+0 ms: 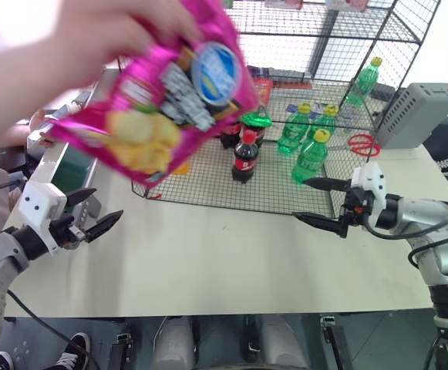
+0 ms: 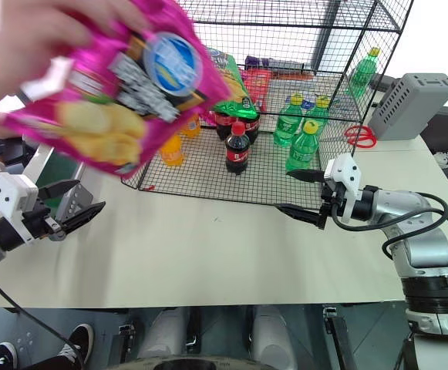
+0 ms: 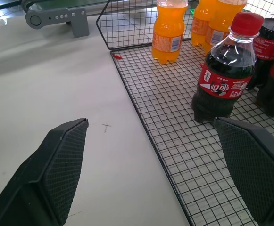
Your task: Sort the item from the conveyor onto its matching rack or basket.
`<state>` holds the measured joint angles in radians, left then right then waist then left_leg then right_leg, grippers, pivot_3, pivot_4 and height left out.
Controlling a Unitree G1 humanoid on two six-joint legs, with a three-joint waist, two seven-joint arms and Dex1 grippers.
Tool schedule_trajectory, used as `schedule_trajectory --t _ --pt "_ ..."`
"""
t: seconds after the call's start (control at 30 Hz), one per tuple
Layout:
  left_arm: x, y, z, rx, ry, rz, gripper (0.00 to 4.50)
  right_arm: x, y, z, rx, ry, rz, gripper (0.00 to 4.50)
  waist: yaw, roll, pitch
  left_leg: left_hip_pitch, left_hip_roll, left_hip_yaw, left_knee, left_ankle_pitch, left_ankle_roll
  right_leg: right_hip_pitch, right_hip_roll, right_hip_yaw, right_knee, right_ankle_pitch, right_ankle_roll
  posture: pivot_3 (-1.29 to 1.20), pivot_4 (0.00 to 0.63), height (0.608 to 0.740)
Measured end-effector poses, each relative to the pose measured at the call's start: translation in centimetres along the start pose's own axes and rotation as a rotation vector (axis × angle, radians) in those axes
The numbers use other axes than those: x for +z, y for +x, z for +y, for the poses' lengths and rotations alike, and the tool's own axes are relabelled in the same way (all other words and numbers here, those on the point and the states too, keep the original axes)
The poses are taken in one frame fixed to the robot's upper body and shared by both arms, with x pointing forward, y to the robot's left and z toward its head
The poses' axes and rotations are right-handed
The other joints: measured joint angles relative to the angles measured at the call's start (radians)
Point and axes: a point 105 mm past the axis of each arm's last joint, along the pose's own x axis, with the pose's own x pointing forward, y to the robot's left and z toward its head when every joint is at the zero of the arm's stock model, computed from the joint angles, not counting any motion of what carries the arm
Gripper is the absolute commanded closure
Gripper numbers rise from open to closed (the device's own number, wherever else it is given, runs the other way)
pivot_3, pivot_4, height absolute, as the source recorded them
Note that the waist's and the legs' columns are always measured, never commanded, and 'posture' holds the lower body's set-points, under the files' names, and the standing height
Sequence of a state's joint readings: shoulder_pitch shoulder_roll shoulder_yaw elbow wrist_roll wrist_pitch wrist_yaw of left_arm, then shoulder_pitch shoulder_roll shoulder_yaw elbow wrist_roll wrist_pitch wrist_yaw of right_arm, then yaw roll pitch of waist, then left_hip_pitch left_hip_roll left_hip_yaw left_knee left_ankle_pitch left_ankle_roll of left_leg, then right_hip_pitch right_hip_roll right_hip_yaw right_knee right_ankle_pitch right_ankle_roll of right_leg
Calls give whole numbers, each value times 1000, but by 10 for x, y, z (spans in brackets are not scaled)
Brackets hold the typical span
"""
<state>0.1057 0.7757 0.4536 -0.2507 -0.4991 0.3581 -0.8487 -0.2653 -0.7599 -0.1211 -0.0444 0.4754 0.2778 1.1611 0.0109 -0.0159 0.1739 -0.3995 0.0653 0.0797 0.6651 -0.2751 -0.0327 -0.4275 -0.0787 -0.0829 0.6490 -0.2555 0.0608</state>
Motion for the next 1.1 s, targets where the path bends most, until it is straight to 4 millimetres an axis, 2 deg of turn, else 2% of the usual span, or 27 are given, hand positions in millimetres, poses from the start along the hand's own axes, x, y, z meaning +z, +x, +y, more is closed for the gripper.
schedule_trajectory --t 0.87,1.1 --pt "0 0 -2 -15 0 -10 167 2 6 -1 18 -29 12 61 0 0 0 0 0 0 0 0 0 0 0 0 0 0 0 0 150 740" --pt "-4 -3 -15 -64 -34 -16 167 5 8 -1 31 -45 4 61 0 0 0 0 0 0 0 0 0 0 0 0 0 0 0 0 150 740"
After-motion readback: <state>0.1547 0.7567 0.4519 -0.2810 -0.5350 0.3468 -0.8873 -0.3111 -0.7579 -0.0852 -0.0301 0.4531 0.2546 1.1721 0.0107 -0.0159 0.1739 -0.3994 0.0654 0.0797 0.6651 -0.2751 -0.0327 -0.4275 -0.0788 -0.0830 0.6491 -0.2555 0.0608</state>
